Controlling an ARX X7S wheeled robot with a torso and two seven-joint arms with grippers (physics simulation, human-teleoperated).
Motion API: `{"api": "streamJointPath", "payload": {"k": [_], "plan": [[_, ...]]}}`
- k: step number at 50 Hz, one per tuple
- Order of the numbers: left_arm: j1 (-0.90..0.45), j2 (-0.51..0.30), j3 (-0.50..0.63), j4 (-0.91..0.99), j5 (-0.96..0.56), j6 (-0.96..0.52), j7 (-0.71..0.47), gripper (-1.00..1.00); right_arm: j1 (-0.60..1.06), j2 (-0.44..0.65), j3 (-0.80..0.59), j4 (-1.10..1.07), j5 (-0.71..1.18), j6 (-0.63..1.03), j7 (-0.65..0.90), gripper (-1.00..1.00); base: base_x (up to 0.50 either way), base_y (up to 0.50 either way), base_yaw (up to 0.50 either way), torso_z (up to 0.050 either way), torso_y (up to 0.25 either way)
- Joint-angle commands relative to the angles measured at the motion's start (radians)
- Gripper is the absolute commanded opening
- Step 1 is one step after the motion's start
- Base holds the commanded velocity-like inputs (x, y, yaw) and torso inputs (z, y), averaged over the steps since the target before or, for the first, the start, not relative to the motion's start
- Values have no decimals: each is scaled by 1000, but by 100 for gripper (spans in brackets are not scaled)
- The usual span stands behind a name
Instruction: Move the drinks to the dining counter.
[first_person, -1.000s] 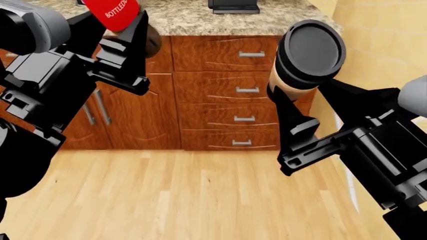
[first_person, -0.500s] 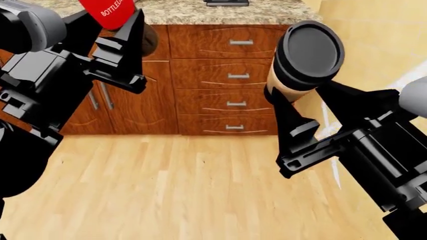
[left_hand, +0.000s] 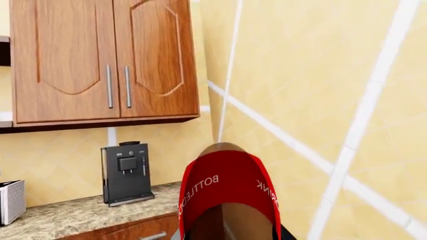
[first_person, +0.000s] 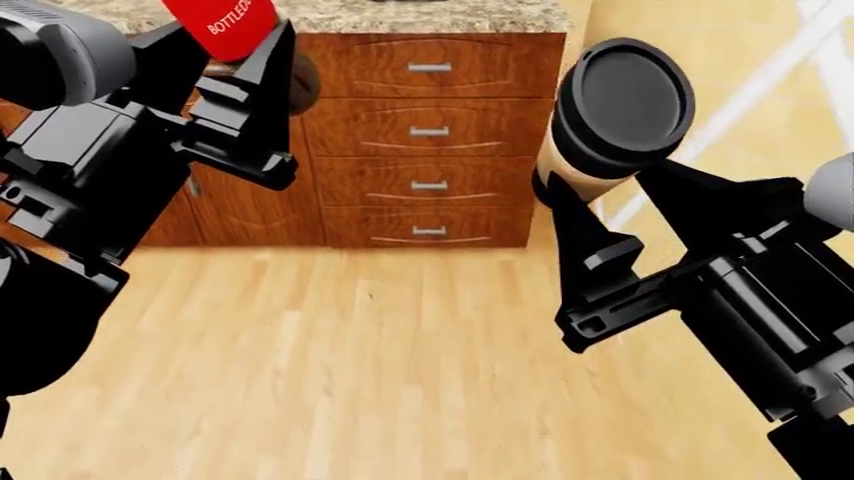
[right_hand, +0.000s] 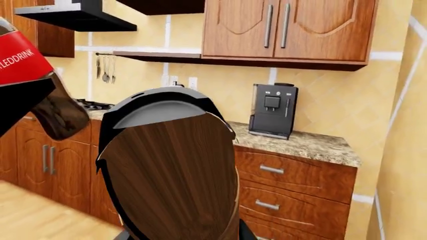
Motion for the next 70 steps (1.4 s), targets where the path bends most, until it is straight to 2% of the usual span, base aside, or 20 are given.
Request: {"api": "streamJointPath", "payload": {"k": [1,17,70], "plan": [[-11,0,-10,-1,-2,5,-16,-100,8,0,3,0,-25,6,-14,-100,-501,-280,0,10,0],[-2,-7,-17,3,-12,12,-18,-100,6,12,6,-8,-10,-2,3,-100,-500,-120,0,0,0],[7,-23,-14,5,-23,30,-22,-100,24,27,-18,-4,0,-14,19,-100,-500,1,0,1,0]]}}
